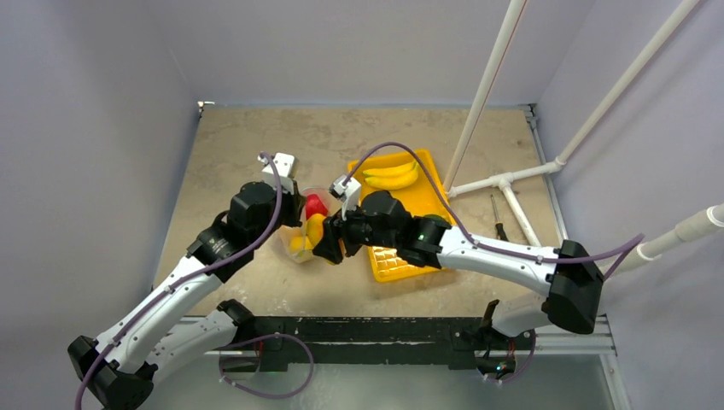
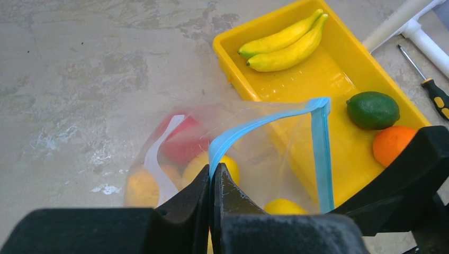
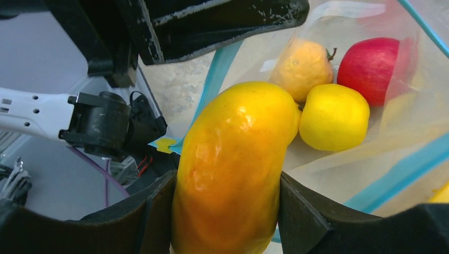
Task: Place the food in the zip-top bag and seal the zipper
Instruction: Place the fake fruit in the zipper food storage bag.
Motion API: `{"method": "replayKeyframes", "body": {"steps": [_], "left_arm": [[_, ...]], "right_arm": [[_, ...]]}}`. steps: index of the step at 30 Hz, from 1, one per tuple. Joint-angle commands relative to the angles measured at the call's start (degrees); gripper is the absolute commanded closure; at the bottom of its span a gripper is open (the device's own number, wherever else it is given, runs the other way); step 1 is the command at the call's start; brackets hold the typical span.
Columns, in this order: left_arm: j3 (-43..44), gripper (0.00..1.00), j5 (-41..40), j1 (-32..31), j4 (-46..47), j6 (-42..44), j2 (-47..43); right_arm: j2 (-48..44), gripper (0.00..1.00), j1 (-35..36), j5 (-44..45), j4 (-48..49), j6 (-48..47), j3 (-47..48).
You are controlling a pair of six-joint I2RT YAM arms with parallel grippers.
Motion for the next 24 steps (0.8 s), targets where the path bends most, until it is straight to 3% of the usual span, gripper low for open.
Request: {"method": "replayKeyframes", "body": {"steps": [1, 13, 24], "left_arm": [[1.2, 1.0, 1.7, 0.4, 0.5, 0.8, 0.4], [0.9, 1.0, 2.6, 0.5, 0.7, 0.3, -0.7], [0.9, 1.0, 2.6, 0.4, 0.7, 0.3, -0.6]], "right_arm": [[1.8, 0.96, 0.5, 4.0, 2.1, 3.1, 5.8], [11.3, 0.9, 0.5, 10.6, -3.0, 12.3, 11.6], [16.2, 0.82, -0.7, 17.6, 0.3, 17.7, 13.8]]}}
